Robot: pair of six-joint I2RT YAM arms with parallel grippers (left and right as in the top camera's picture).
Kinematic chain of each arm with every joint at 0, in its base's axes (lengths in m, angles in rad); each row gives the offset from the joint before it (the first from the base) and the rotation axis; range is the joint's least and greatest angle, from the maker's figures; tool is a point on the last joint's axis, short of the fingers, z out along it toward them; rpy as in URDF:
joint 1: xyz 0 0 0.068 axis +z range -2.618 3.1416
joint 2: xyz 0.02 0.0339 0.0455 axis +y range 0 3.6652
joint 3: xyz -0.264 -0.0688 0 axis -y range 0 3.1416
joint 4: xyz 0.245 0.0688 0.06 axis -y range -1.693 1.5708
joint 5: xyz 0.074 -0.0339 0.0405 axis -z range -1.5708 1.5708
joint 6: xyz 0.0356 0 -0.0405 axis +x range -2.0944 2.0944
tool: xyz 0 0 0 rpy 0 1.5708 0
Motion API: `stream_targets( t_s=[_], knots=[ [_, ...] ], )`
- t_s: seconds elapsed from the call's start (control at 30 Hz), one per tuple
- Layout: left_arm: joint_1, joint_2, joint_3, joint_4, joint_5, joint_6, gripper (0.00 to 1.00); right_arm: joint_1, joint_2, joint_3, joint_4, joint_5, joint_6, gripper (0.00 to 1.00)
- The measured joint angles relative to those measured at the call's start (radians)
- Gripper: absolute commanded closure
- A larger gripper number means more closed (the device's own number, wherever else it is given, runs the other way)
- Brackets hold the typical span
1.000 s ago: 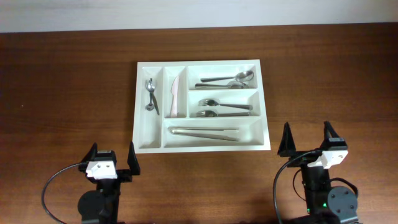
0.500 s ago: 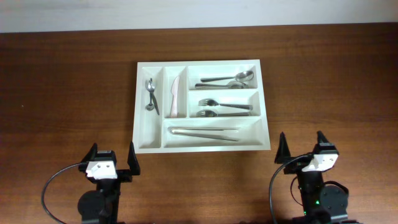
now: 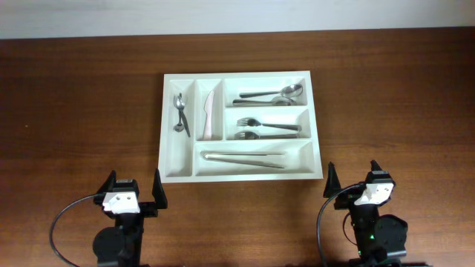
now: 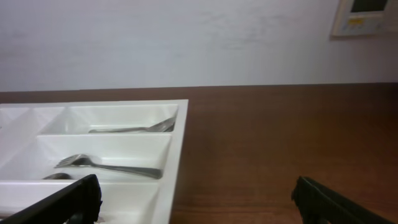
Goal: Pack container
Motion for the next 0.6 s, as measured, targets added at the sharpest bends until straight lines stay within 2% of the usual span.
stream_targets(
  t_s=[0.47,0.6],
  knots=[
    [0.0,0.0,0.0,0.0,0.0,0.0,0.01,-0.021,0.002,0.0,0.0,-0.002,-0.031,0.01],
    [0.0,0.0,0.0,0.0,0.0,0.0,0.01,-0.021,0.052,0.0,0.0,-0.008,-0.031,0.01]
  ],
)
